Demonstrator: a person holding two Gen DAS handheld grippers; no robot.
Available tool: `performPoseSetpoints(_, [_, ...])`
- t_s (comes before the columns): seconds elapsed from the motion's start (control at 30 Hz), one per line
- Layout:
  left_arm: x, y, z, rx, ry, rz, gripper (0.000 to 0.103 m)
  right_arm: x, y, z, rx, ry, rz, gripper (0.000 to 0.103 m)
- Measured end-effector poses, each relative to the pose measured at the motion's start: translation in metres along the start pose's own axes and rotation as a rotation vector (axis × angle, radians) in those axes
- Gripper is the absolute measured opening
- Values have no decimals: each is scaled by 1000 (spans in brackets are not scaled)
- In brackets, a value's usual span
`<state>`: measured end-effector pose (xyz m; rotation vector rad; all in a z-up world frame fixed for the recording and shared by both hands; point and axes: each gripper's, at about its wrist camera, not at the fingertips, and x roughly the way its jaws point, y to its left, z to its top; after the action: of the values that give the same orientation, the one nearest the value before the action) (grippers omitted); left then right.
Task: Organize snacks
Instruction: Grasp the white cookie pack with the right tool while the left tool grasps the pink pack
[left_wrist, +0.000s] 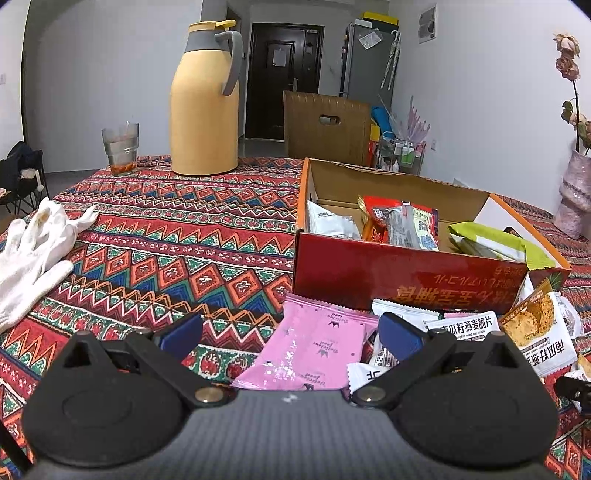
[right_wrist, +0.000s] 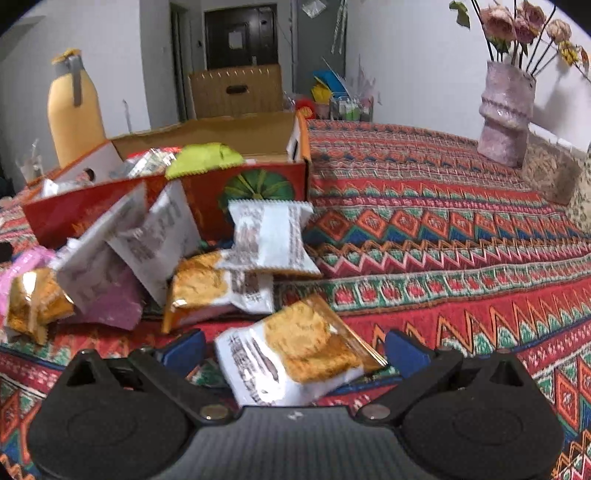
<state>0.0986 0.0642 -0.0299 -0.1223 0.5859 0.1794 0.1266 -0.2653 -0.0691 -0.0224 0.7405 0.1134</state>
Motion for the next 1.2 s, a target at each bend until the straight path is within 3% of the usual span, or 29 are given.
performPoseSetpoints(0.33, [2,1,1,-8,15,4,103,0,1,-1,-6,-6,4,103])
performPoseSetpoints(0.37, [2,1,1,-9,16,4,103,-1,0,-1,-7,-7,10,100])
performPoseSetpoints(0.43, [2,1,1,-12,19,3,103,-5,2,-3,-23,-22,32,80])
performPoseSetpoints(0.5, [3,1,1,-13,20,4,103,-10,5,-3,-34,-33,47,68])
performPoseSetpoints(0.6, [3,1,1,-14,21,5,103,-14,7,-5,-39,-46,46,58])
performPoseSetpoints(0.87, [4,0,0,-12,28,11,103,-24,-2,-7,9,-87,52,41])
performPoseSetpoints(0.93, [5,1,1,-16,40,16,103,-29,-4,-6,24,-111,63,31])
performPoseSetpoints(1.2, [15,0,6,2,157,0,103,-39,-11,-6,59,-165,94,25])
